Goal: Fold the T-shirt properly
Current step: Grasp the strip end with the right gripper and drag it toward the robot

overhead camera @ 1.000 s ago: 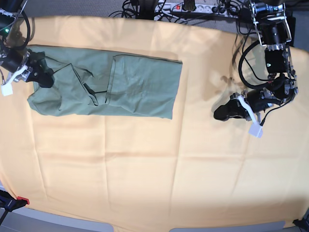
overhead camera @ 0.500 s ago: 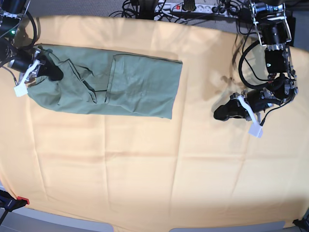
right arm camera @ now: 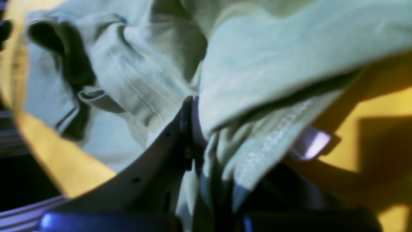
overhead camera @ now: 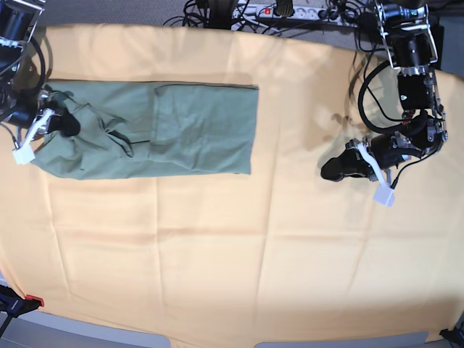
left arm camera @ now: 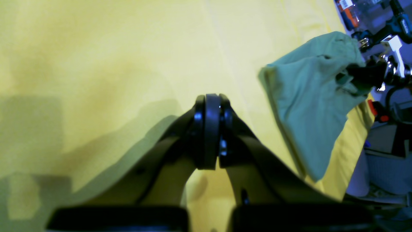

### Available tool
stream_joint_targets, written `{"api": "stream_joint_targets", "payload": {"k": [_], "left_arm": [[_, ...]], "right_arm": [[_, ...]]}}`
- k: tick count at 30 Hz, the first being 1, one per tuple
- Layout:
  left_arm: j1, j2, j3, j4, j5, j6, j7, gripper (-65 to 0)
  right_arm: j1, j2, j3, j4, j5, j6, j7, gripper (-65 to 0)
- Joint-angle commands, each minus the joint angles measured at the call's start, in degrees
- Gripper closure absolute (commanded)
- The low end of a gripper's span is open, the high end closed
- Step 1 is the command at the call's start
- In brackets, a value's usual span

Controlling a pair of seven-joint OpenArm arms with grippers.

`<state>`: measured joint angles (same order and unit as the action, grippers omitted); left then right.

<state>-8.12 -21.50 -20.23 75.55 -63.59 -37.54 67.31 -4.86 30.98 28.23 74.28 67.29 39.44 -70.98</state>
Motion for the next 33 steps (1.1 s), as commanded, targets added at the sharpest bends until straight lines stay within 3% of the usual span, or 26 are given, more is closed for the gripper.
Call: {"api": "stream_joint_targets", "payload": {"k": [1,10,13,16,19,24,33], "left_arm": [[-1.1,-0.9,-0.2,1.0,-1.4,-0.4,-0.9,0.0],[-1.1,-0.9,-0.2,1.0,-1.4,-0.4,-0.9,0.0],[-1.1,-0.9,-0.2,1.0,-1.4,-0.4,-0.9,0.0],[-1.1,-0.9,-0.2,1.0,-1.4,-0.4,-0.9,0.0],[-1.1,-0.9,-0.2,1.0,-1.4,-0.4,-0.9,0.0],[-1.1,-0.8,-0.2,1.0,-1.4,-0.4,-0.9,0.0],[-0.3,-0.7,-0.2,0.9,-1.7,-0.4,-0.9,0.0]], "right_arm": [[0.8,2.2,0.7,0.6,-0.3,-0.6,1.6,0.0],[0.7,7.0,1.9,1.0,-6.3,-5.2,5.9,0.0],[0.6,6.8,5.1,3.1,-5.2,-5.2,5.8,0.0],[-0.1,6.7,8.7,5.9,-0.3,-4.7,4.6,0.0],[-0.1,4.9,12.0,8.5,6.1,-2.3,0.0,0.0],[-0.1,0.9,12.6,10.1,15.8,-2.0,-8.2,0.0],[-0.2,-4.8,12.6,13.1,17.7,-0.4,-9.0,0.0]]}}
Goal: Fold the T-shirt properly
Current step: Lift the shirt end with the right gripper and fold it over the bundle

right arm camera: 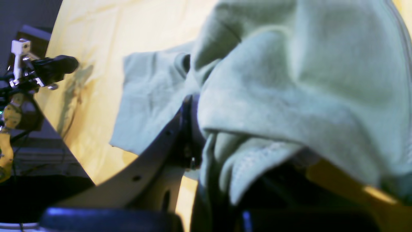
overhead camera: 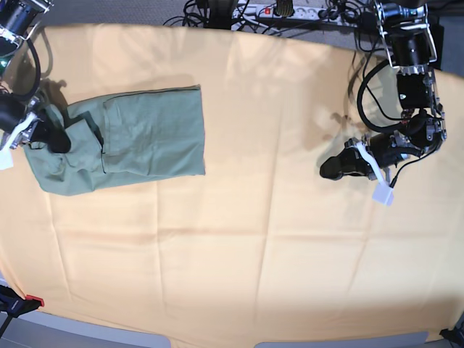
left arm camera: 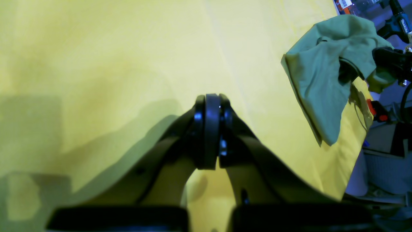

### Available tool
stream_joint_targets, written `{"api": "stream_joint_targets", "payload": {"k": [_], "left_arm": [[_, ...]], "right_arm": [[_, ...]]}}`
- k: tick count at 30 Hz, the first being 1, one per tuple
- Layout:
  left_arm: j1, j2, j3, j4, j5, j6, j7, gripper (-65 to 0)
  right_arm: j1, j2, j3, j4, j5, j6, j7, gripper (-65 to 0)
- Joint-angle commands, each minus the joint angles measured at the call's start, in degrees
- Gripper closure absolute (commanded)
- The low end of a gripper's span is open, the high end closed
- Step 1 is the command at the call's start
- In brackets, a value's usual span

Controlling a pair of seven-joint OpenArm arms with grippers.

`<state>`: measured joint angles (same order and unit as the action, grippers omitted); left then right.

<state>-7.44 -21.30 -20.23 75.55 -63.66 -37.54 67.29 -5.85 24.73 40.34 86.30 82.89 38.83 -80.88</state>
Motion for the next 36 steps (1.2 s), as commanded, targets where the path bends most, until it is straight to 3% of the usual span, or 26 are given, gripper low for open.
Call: {"api": "stream_joint_targets", "payload": {"k": [1,6,23,29,36], "left_arm": [[-0.7,-0.9,-0.2,1.0,-2.0,-0.4,-0.9,0.0],[0.0,-0.6,-0.2,1.0,-1.9,-0.4,-0.9,0.0],[0.1,-0.6,-0.2,0.9,-1.9,-0.4,-0.9,0.0],[0.1,-0.6,-0.2,1.0,-1.7,-0.4,-0.9,0.0],[0.1,-0.6,-0.2,0.9,-1.8,-0.4,-0.9,0.0]], "right_arm": [[0.8,0.8,0.5,2.1,2.1,0.2,0.9,0.0],[1.1,-0.7,-2.4,6.8,2.1,0.9,0.9,0.0],[6.5,-0.6,-25.4,7.5,2.1,0.8,0.9,0.0],[6.6,-1.8,-26.9,7.5,2.1,1.2,0.9,0.0],[6.7,-6.0,-26.9,7.5,2.1,1.2,0.9,0.0]]}}
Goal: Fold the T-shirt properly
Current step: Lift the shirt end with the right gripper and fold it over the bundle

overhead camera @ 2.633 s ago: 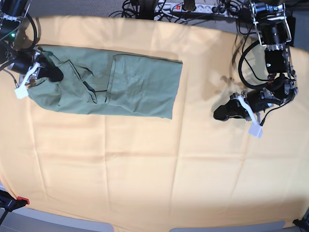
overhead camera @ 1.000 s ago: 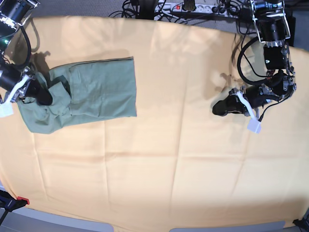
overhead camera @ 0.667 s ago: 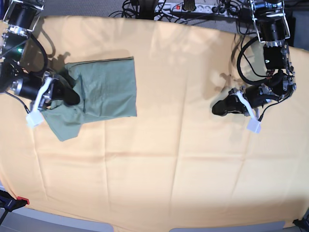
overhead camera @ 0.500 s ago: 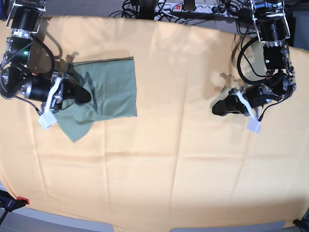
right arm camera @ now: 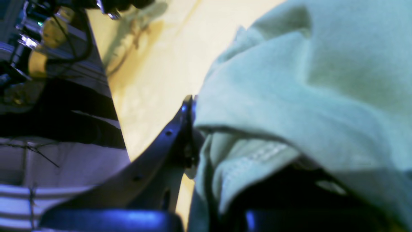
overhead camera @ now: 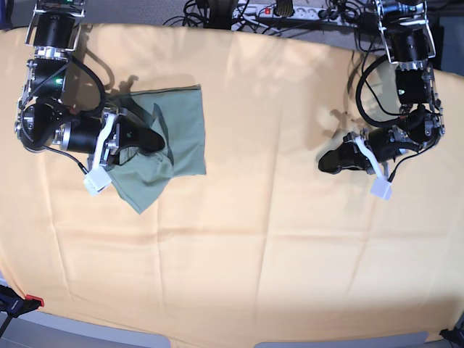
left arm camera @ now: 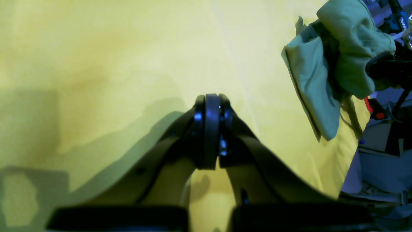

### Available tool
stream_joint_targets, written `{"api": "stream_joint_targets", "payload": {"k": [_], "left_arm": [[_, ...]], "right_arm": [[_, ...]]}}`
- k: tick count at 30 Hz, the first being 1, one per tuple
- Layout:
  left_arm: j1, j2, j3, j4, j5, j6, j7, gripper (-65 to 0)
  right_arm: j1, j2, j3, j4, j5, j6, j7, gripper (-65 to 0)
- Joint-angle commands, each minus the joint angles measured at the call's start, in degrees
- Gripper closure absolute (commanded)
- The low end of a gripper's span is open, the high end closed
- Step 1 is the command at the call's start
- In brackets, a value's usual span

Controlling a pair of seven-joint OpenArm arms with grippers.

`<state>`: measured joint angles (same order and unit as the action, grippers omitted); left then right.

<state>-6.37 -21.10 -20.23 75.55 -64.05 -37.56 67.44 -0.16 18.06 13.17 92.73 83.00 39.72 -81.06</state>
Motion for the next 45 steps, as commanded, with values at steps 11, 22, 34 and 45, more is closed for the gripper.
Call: {"api": "stream_joint_targets", "payload": {"k": [11,22,34,45], "left_arm": [[-0.9,-0.8,-0.2,0.9,-1.4,-0.4,-1.0,0.0],[-0.9,-0.8,-0.2,0.9,-1.3,-0.4,-1.0,0.0],[-0.9,-0.8,-0.2,0.9,-1.3,-0.4,-1.0,0.0],[-1.0,-0.8,-0.2,0.9,-1.4,-2.1,-1.0,0.0]], "right_arm": [[1.0,-0.1,0.3,3.8,2.0,0.3,1.1,-43.3],[0.8,1.0,0.3,17.6,2.0,0.3,1.1,-43.3],[-0.9,1.0,1.0,19.8,2.0,0.3,1.1,-37.3],[-1.1,2.1,9.1,19.8,2.0,0.3,1.1,-21.4]]}}
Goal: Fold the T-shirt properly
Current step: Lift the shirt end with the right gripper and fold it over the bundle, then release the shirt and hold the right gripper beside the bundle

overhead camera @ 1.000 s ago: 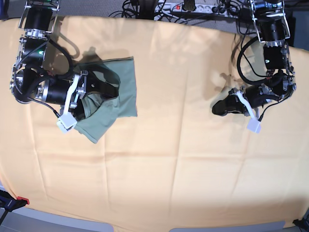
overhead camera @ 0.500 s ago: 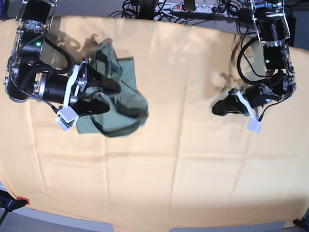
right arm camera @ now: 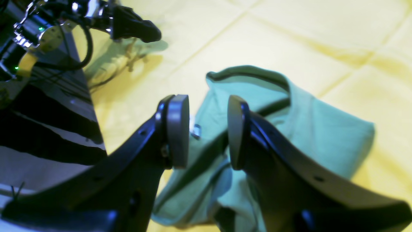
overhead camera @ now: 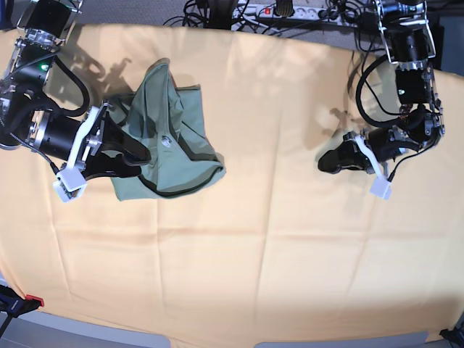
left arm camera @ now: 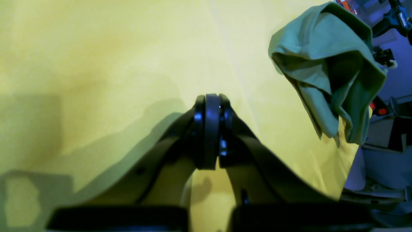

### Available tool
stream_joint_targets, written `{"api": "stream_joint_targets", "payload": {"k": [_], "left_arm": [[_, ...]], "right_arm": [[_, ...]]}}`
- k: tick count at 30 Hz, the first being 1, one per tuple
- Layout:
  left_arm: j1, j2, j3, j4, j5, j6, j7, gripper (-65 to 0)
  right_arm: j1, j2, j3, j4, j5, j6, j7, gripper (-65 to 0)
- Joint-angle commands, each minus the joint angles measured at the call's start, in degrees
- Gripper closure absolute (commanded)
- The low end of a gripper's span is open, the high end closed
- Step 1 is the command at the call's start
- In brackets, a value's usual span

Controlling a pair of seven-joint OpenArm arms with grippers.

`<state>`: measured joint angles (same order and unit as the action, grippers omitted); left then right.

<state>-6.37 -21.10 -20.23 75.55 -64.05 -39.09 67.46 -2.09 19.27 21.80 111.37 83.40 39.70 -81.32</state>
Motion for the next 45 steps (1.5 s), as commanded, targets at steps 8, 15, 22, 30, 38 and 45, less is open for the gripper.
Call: {"api": "stream_joint_targets", "payload": {"k": [8,15,22,30,38,45], "left_arm": [[-1.0,-1.2,-0.2,0.9,-1.4,-0.6,-1.0,0.0],[-1.0,-1.3,-0.2,0.9,-2.6,-0.6,-1.0,0.0],[-1.0,-1.3,-0.2,0.9,-2.7,-0.5,-1.0,0.0],[-1.0,-1.3,-0.2,0.9,-2.7,-0.5,-1.0,0.0],[-1.0,-1.3,-0.2,0.9,-2.7,-0.5,-1.0,0.0],[-1.0,-1.5,-0.2,0.9,-2.7,-0.5,-1.0,0.0]], "right_arm": [[-2.5,7.4,0.4,1.1,1.6,0.3,1.3,-34.8],[-8.7,10.8,0.4,1.1,1.6,0.3,1.3,-37.7],[-12.1,10.7,0.3,1.0,-0.9,0.3,1.3,-37.6],[-12.7,9.7,0.3,1.0,-6.3,0.3,1.3,-37.6],[-12.7,7.3,-2.4,1.0,-9.8,0.3,1.3,-36.0],[-12.6,7.3,-4.2,1.0,-21.0,0.3,6.7,-20.2]]}}
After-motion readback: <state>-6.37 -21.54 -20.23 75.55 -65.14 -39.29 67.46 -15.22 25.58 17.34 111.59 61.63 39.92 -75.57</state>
